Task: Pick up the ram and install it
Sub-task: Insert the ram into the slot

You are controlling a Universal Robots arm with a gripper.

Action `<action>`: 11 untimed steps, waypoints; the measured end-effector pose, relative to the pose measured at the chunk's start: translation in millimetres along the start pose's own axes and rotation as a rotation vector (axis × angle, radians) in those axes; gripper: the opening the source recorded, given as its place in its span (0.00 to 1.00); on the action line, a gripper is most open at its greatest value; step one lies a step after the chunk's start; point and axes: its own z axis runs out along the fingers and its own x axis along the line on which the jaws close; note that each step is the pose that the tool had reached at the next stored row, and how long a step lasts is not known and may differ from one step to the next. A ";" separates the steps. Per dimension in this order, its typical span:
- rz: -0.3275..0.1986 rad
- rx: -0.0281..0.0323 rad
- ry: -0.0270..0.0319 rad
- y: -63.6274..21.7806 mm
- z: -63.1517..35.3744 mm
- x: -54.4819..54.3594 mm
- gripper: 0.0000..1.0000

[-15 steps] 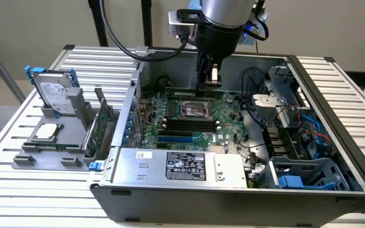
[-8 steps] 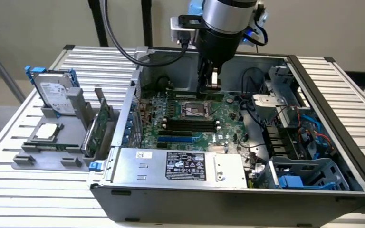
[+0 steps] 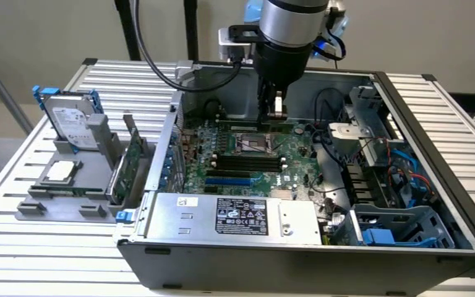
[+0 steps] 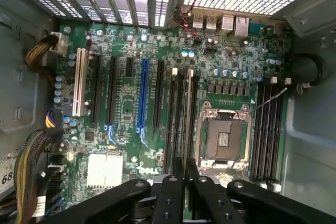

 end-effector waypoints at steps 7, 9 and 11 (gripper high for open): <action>0.000 0.0001 -0.0001 0.0 0.1 0.0 0.00; 0.000 0.0001 -0.0001 0.0 0.1 0.0 0.00; 0.000 0.0001 -0.0001 0.0 0.1 0.0 0.00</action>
